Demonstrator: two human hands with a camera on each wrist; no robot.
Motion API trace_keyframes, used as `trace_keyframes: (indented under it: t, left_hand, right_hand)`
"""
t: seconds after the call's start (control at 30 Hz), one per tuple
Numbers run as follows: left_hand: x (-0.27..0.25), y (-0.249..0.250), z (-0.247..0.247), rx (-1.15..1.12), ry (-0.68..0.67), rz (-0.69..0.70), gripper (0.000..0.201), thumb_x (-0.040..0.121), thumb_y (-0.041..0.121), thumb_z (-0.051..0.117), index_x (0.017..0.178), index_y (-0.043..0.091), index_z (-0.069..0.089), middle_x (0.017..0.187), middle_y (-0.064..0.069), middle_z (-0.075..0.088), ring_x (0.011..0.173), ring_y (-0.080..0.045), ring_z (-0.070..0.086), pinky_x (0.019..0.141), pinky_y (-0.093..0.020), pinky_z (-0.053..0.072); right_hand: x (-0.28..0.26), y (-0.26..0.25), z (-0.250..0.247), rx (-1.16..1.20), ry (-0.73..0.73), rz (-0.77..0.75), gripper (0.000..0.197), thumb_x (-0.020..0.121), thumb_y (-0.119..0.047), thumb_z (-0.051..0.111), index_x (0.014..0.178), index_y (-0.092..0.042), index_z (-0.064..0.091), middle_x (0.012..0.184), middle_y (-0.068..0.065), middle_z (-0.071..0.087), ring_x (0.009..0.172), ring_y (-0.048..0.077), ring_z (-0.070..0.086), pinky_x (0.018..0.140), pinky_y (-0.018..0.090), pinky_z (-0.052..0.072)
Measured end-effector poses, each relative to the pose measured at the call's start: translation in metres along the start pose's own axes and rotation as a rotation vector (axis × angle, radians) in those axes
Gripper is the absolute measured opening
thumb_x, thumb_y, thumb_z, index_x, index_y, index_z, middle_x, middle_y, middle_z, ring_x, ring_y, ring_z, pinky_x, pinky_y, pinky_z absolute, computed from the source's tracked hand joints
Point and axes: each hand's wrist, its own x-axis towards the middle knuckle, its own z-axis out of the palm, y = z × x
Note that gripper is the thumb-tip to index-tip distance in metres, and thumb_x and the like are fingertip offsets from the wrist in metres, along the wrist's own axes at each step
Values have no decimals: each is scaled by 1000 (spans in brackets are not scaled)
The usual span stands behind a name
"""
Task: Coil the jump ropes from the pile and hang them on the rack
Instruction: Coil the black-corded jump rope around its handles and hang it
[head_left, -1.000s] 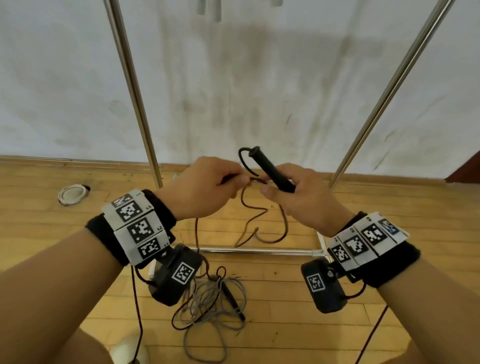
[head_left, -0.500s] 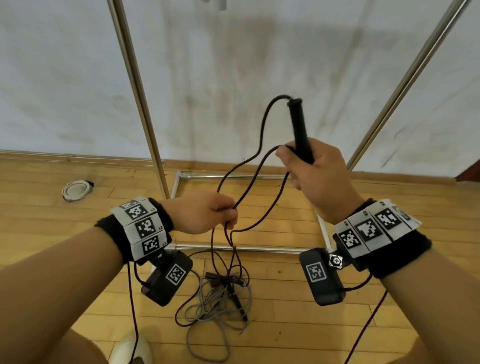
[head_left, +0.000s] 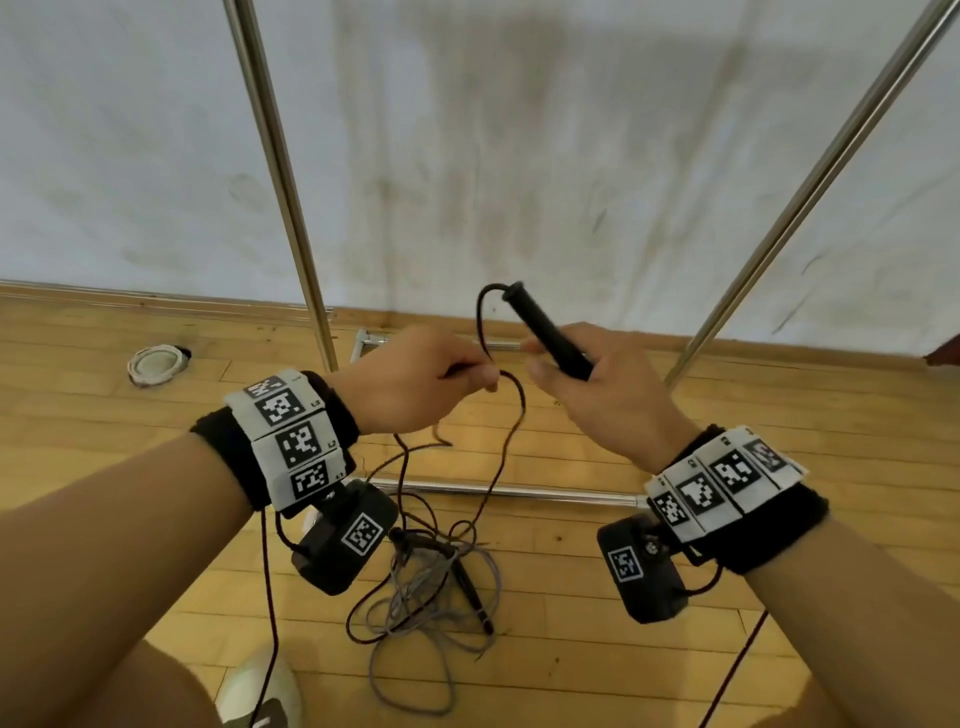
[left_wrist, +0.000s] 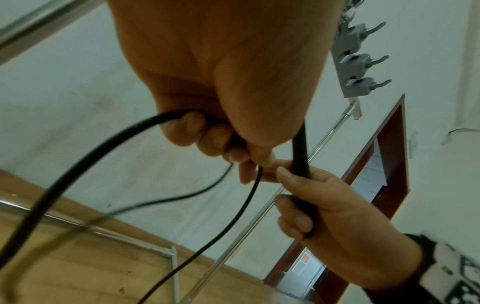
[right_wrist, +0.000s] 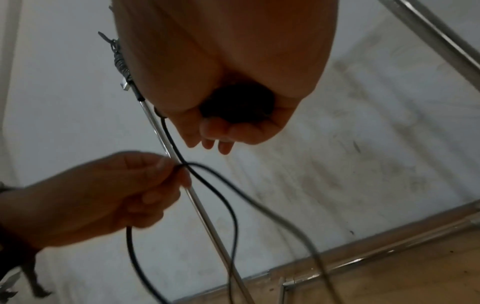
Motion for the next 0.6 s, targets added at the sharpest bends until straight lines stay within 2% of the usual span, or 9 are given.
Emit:
trace_keyframes:
  t: [0.07,0.1,0.17,0.23,0.3,0.37,0.43,0.53,0.6]
  left_hand:
    - [0,7,-2,-20,111,37,25,100,34,52,92,21,72,63,4,59,57,-8,53,52,-14,39]
    - [-1,10,-3,-44,166,48,24,100,33,54,89,20,71,62,4,60,56,-7,53,51,-14,40]
    - [-3,10,-5,-92,215,50,24,98,34,56,84,21,69,62,7,60,53,-3,54,50,-14,41]
    - [-5,6,-5,-137,129,17,20,98,36,55,86,23,65,68,7,64,62,-4,60,57,-17,48]
    - [-7,1,-2,-179,-37,-10,15,100,31,53,89,25,61,79,7,67,76,-6,64,75,-29,54]
    - [-9,-3,5,-169,-164,-35,15,102,28,49,92,26,60,88,8,68,87,-7,65,86,-36,53]
    - [-9,-7,12,-118,-244,-56,17,103,29,47,95,26,62,92,11,69,92,-3,64,92,-39,52]
    - [-11,-11,19,-107,-332,-99,16,102,26,49,100,26,65,99,12,70,100,-5,64,98,-40,49]
    - [-11,-13,21,-122,-337,-114,17,102,23,49,101,26,66,102,12,70,103,-6,64,100,-40,48]
  right_hand:
    - [1,-4,8,19,-64,-6,13,91,-34,66,95,-23,69,62,-10,59,49,6,50,50,24,44]
    - [2,-6,10,17,-90,1,15,91,-35,65,92,-20,68,63,-7,61,50,11,52,52,31,47]
    - [4,-8,12,18,-103,20,18,92,-37,64,86,-20,65,66,0,64,53,18,56,55,36,51]
    - [6,-9,9,50,-62,33,19,91,-37,64,83,-21,63,61,-4,58,52,15,54,54,34,48]
    - [7,-10,5,50,-25,24,19,90,-38,65,83,-21,63,60,-7,53,53,17,54,55,32,47]
    - [6,-13,4,33,-2,-3,17,90,-39,64,82,-25,62,59,-9,53,53,15,54,54,29,45]
    - [4,-16,3,48,34,-12,14,91,-38,64,80,-28,61,59,-10,53,52,9,51,54,29,44]
    - [5,-18,-4,152,107,-8,11,92,-32,65,82,-27,63,60,-10,53,54,11,51,58,36,49]
    - [5,-19,-9,168,140,-23,10,92,-30,65,83,-27,64,59,-10,54,54,11,53,59,36,51]
